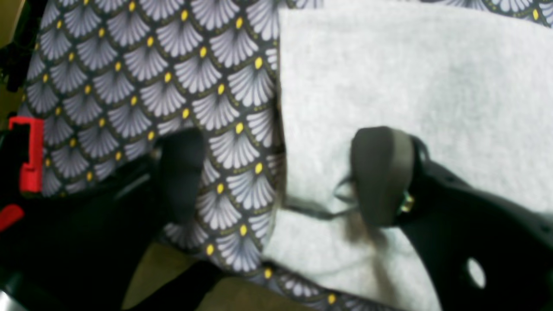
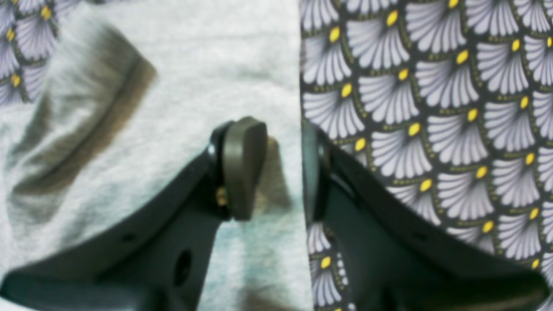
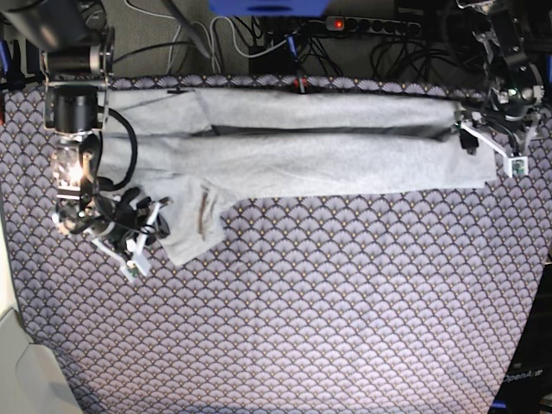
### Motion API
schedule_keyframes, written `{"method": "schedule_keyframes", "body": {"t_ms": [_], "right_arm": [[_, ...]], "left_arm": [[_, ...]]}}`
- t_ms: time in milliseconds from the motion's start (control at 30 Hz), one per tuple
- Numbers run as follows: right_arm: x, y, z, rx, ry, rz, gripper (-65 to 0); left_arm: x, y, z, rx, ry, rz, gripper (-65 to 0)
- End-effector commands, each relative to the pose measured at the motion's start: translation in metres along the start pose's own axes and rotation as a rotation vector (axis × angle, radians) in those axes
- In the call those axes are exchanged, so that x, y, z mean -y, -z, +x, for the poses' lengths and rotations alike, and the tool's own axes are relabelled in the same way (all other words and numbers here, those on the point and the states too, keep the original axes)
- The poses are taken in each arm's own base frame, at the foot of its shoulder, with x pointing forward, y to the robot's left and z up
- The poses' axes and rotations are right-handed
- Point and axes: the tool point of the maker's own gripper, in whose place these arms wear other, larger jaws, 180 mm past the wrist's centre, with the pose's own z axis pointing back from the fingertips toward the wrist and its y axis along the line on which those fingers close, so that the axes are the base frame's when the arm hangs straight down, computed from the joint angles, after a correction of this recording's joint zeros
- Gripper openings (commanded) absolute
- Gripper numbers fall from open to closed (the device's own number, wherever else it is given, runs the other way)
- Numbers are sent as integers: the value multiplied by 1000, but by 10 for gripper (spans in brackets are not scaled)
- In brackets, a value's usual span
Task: Fold the T-shirt properly
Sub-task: 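Release the right gripper and move it to the sleeve flap, then grasp the sleeve flap with the right gripper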
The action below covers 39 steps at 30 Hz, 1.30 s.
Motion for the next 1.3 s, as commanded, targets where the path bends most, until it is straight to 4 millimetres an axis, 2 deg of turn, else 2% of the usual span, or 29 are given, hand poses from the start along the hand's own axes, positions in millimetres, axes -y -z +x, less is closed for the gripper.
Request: {"method": "schedule_keyframes", "body": {"t_ms": [0, 300, 467, 633, 767, 933, 1133, 1267], "right_arm": [[8, -6, 18, 41, -7, -15, -476], [13, -8, 20, 47, -5, -24, -477], [26, -15, 29, 77, 19, -51, -477], [31, -17, 30, 87, 34, -60, -477], [27, -14, 23, 72, 42, -52, -476], [23, 2, -6, 16, 112, -14, -476], [21, 3, -12, 14, 119, -8, -481], [17, 3, -20, 3, 118, -5, -537]], "left_arm": [[-5, -2, 14, 45, 6, 11, -122], [-4, -2, 18, 52, 2, 9, -122], [-4, -1, 18, 52, 3, 8, -122], [-4, -2, 17, 51, 3, 8, -122], [-4, -2, 17, 51, 3, 8, -122], [-1, -1, 16, 50, -5, 4, -122], [0, -1, 17, 50, -7, 1, -122], [0, -1, 17, 50, -7, 1, -122]]}}
